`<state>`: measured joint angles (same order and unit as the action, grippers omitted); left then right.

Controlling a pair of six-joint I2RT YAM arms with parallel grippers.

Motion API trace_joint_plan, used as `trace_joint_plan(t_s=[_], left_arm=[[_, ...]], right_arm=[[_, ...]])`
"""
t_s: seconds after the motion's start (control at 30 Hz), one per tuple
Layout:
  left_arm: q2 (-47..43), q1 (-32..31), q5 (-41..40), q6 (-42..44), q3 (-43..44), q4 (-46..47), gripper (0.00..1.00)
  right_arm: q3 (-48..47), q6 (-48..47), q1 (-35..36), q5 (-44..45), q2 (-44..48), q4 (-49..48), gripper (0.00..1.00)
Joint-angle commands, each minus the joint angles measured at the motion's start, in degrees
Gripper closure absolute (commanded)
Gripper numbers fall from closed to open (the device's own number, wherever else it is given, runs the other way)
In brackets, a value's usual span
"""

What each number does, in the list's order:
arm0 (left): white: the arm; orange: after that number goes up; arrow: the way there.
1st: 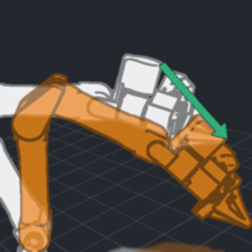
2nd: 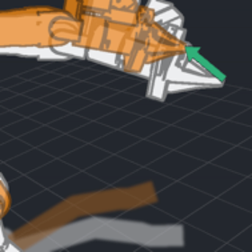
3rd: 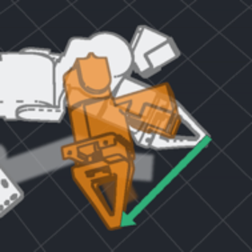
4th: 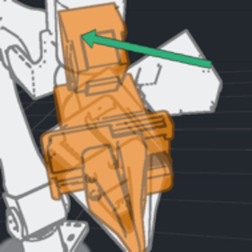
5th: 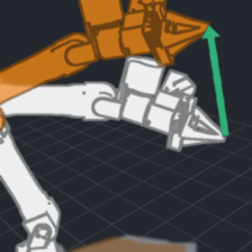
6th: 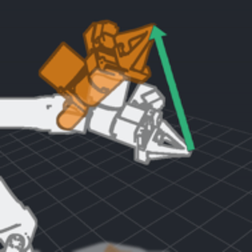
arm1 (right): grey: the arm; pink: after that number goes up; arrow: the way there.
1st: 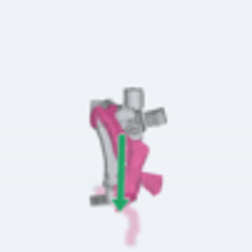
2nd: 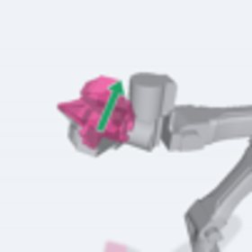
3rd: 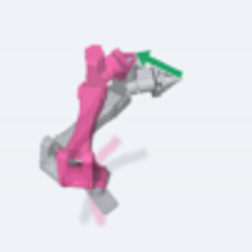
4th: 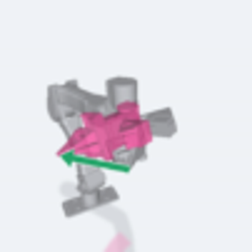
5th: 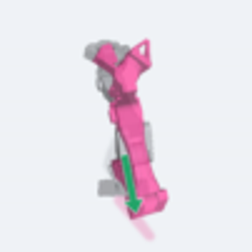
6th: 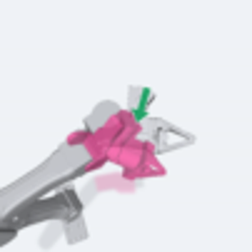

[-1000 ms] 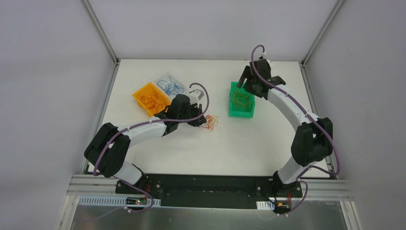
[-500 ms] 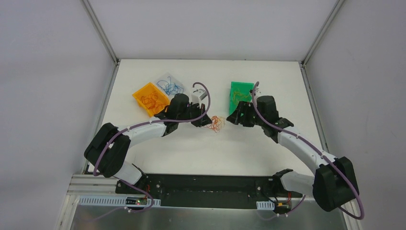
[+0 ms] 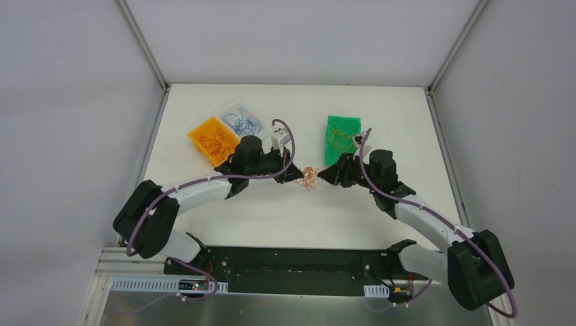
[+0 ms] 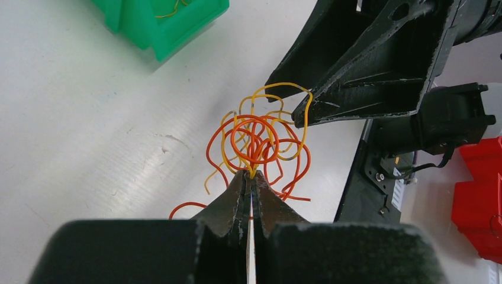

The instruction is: Untangle the cables

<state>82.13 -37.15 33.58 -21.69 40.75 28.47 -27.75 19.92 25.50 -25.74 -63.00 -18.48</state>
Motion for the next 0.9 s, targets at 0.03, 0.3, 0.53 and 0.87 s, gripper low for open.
trace_joint_plan(t_s=[0.03,0.3,0.53,0.87], left_arm=[[-1.5,-0.3,5.1,-1.7,-0.6,6.8,1.00],[-1.7,-0.3,4.9,-1.5,-0.9,7.4,1.00],[-3.4,-0.1,-15.9,1.7,0.7,-5.8,1.00],[-3.5,2.3,-40.8,-1.9,3.0,-20.3,1.00]], right_arm=[[0.3,0.5,0.4,-3.2,1.8,-7.8,0.56],[0.8,1.1,0.5,-2.2,3.0,-7.6,0.92],[-0.4,1.4,0.4,19.7,9.2,5.9,1.00],[-4.8,8.5,-2.1,59.4,17.5,30.7,1.00]])
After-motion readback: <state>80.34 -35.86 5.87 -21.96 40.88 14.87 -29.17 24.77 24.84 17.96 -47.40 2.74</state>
